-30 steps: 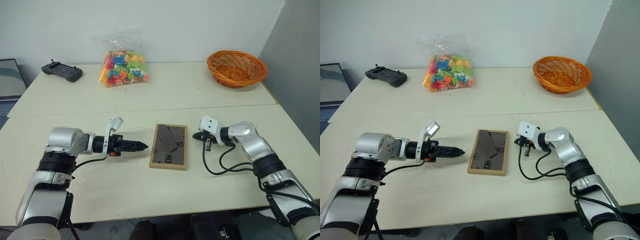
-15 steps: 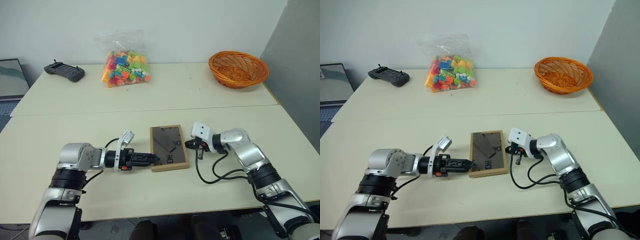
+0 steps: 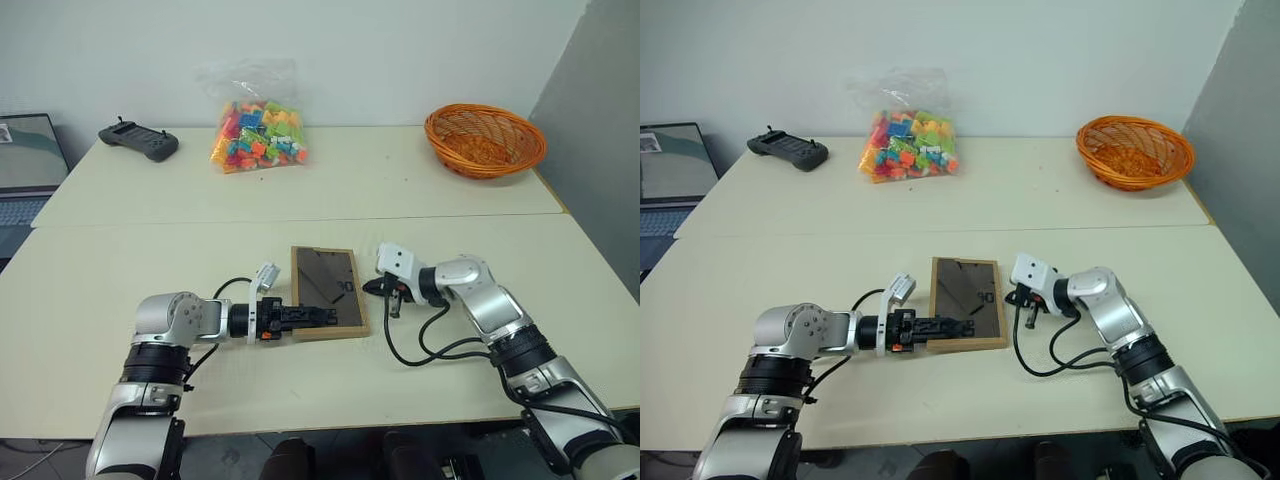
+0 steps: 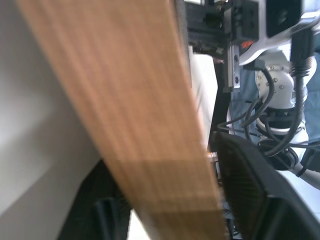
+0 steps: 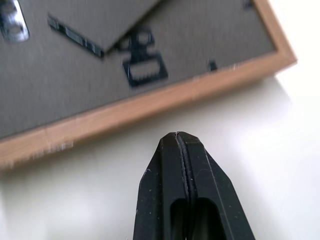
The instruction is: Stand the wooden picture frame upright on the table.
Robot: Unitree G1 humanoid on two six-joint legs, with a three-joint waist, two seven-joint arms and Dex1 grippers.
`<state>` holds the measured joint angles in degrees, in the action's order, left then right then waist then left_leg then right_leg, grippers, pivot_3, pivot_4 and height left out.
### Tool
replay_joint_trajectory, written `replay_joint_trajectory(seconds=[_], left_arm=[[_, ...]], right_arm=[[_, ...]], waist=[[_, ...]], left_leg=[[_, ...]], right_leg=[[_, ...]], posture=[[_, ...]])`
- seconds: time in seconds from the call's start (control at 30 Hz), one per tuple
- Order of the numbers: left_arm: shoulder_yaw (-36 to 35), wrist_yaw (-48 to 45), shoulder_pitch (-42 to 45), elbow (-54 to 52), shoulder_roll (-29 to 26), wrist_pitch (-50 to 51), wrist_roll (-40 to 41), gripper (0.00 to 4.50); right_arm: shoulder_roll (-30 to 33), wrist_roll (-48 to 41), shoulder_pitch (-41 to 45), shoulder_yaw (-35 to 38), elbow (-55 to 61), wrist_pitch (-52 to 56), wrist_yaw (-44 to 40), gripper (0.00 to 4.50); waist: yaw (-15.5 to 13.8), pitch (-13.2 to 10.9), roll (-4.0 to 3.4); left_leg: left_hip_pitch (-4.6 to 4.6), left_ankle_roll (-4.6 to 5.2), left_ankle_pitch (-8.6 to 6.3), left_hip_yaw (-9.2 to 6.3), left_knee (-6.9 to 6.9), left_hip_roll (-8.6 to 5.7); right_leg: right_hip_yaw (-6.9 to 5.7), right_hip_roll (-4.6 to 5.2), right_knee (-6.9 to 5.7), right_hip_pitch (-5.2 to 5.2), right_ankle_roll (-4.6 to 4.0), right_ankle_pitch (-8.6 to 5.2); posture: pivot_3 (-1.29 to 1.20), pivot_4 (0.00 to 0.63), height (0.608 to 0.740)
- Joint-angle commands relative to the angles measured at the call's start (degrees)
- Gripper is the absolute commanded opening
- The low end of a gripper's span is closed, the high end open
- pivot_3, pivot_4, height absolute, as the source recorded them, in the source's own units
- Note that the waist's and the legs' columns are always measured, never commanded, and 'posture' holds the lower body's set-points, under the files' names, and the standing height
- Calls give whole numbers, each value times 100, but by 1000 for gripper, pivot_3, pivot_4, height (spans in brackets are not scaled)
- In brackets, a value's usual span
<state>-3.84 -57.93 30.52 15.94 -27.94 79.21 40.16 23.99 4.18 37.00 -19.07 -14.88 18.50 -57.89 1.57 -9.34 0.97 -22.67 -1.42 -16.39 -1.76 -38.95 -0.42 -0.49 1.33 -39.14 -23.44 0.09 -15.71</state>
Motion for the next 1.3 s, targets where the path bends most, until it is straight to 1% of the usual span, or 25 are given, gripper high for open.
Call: replay_joint_trajectory(seconds=[0.03,0.1,0.2,0.27,0.37,0.47,0.53,0.67,0.7,0.8,0.83,0.87,0.93,1.03,1.1,1.17,1.3], left_arm=[[-191,37,-72,-281,-36,-163,173,1651],[-254,181,-51,-391,19,-417,118,1286],[-478,512,136,-638,128,-648,144,1286],[-571,614,227,-869,163,-763,216,1286],[-749,773,370,-1179,264,-844,399,1286],[-793,857,402,-1399,332,-921,479,1286],[-760,876,397,-1520,335,-964,525,1286],[-697,881,386,-1691,333,-919,650,1286],[-675,886,390,-1713,332,-922,661,1286],[-637,903,431,-1730,332,-936,699,1286],[-636,917,446,-1735,343,-945,712,1286],[-645,937,458,-1739,359,-940,732,1286],[-656,958,473,-1756,374,-924,778,1286],[-668,988,485,-1800,366,-890,843,1286],[-676,1004,482,-1804,356,-875,859,1286],[-692,1027,456,-1853,334,-845,910,1286],[-736,1080,389,-1963,284,-767,1050,1286]], right_arm=[[125,-53,-45,167,155,-100,109,0],[197,-95,-10,276,146,-79,164,0],[326,-102,182,553,1,-156,438,0],[375,-287,327,781,17,-114,440,0],[429,-1081,650,1320,496,935,92,488],[526,-1795,924,1643,943,1971,-162,1341],[540,-2229,1088,1765,1179,2488,-301,1770],[355,-2764,1474,1881,1221,3152,-211,2716],[291,-2885,1564,1879,1192,3289,-207,2892],[113,-2960,1716,1762,1074,3358,-120,3573],[37,-2903,1750,1671,1005,3258,-83,3914],[-27,-2858,1773,1600,956,3177,-56,4144],[-180,-2807,1836,1500,877,3061,17,4476],[-486,-2983,1973,1435,959,3048,24,4476],[-573,-3149,2012,1442,1098,3161,-53,4476],[-526,-3298,1973,1404,1292,3266,-182,4476],[-208,-3707,1823,1467,1669,3629,-499,4476]], waist=[[7,0,0],[4,0,0],[-20,0,0],[-19,-1,1],[-9,-2,1],[-7,-2,1],[-7,-2,1],[-3,-2,1],[-2,-2,1],[-2,-2,1],[-1,-2,1],[0,-2,1],[1,-2,1],[4,-2,1],[8,-2,1],[-4,-2,1],[-25,-2,1]], left_leg=[[0,0,0,-1,0,1],[0,0,0,-3,0,1],[-2,0,0,-2,0,0],[-4,0,0,-3,0,0],[-7,0,0,-3,0,1],[-11,0,0,-3,0,2],[-11,0,0,-2,2,2],[-10,2,-1,-2,3,2],[-10,7,-4,-2,3,2],[-11,19,-11,-4,3,2],[-11,19,-11,-2,3,2],[-11,19,-11,-3,3,2],[-11,19,-11,-3,3,2],[-13,17,-10,-2,3,1],[-13,13,-7,-3,3,2],[-14,0,0,-4,3,2],[-19,1,-1,-5,2,-1]], right_leg=[[-1,-1,0,0,0,0],[-2,-2,0,0,0,0],[-1,0,1,0,-1,0],[-3,1,2,0,0,0],[-3,0,2,-4,-1,0],[-3,0,7,-7,-1,0],[-2,0,9,-7,-1,0],[-2,0,7,-7,-1,0],[-2,0,6,-7,-1,0],[-4,-1,6,-8,-1,0],[-2,0,6,-8,-1,0],[-3,0,7,-8,-1,0],[-4,0,7,-8,-1,0],[-3,0,6,-10,-1,0],[-3,0,6,-10,-1,0],[-4,0,7,-11,-1,0],[-5,2,10,-11,-1,1]], posture=[[0,150,740],[0,150,740],[0,150,740],[0,150,740],[0,150,740],[0,150,740],[0,150,740],[0,150,740],[0,150,740],[0,150,740],[0,150,740],[0,150,740],[0,150,740],[0,150,740],[0,150,740],[0,150,740],[0,150,740]])
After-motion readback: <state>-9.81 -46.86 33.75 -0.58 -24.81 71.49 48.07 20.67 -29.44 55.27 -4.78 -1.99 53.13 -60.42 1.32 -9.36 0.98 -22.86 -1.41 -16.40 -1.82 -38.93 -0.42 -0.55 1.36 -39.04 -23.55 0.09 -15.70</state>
